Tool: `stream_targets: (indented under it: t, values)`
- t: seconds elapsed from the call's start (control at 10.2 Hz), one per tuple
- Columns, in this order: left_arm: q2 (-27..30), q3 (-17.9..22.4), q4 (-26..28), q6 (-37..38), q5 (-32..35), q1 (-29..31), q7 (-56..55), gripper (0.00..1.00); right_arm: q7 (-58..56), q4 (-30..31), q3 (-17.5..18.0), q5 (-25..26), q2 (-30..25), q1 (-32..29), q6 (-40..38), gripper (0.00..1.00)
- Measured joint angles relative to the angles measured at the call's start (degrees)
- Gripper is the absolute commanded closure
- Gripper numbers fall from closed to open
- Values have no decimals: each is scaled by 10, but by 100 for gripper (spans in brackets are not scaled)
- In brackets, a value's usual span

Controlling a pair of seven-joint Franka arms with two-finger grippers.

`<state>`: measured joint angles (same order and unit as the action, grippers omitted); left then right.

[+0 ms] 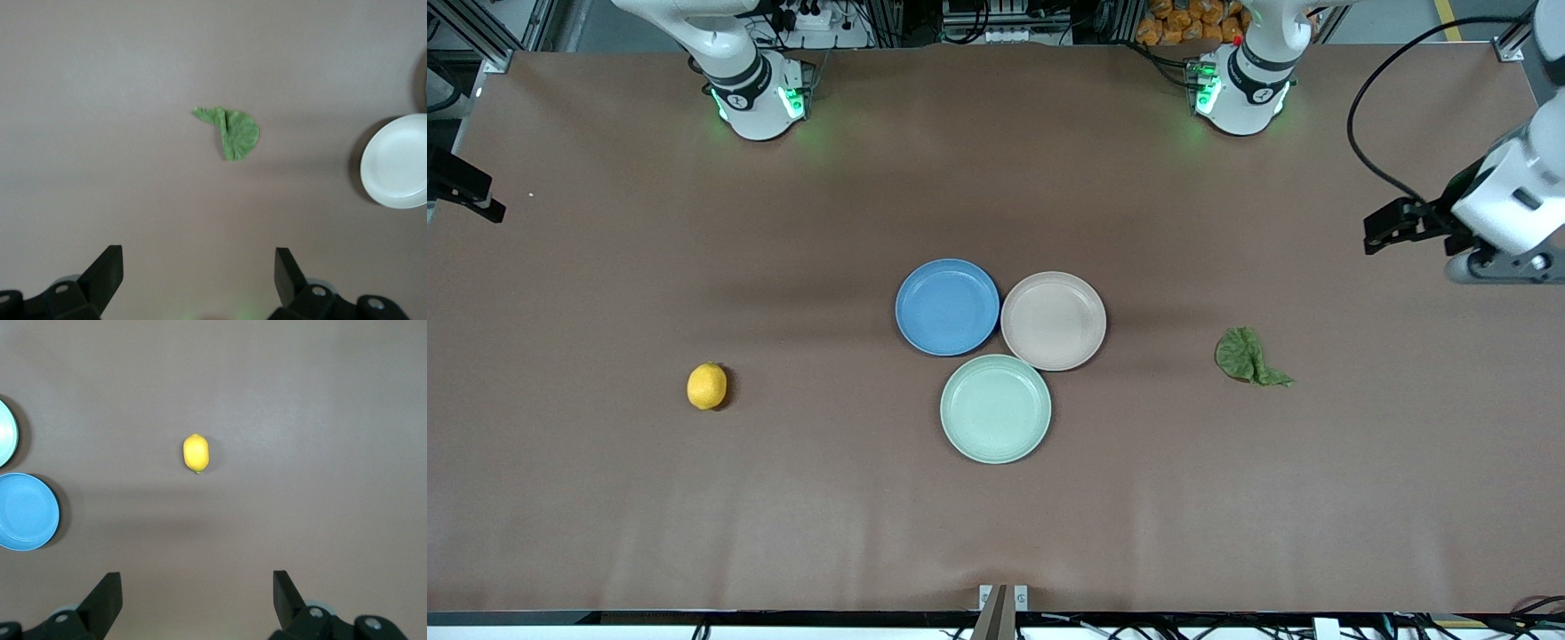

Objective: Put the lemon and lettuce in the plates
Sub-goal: 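Reach the left gripper down to the green lettuce leaf, then grasp the lettuce with the left gripper while the right gripper reaches the lemon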

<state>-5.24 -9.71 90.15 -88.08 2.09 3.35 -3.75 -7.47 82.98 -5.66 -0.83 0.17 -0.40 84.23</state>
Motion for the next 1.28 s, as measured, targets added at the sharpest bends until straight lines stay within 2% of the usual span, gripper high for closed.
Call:
stream_targets:
  t: [0.2,0.39,0.79,1.28]
  values:
    - [-38,0,20,-18,0,1,0,0,0,0,0,0,1,0,0,0]
    - [-66,0,68,-93,1,2,0,0,0,0,0,0,1,0,0,0]
    - [-117,0,195,-290,1,3,0,0,0,2,0,0,17,-1,9,0]
    - [-210,1,213,-409,1,3,0,0,0,7,2,-1,99,1,71,0]
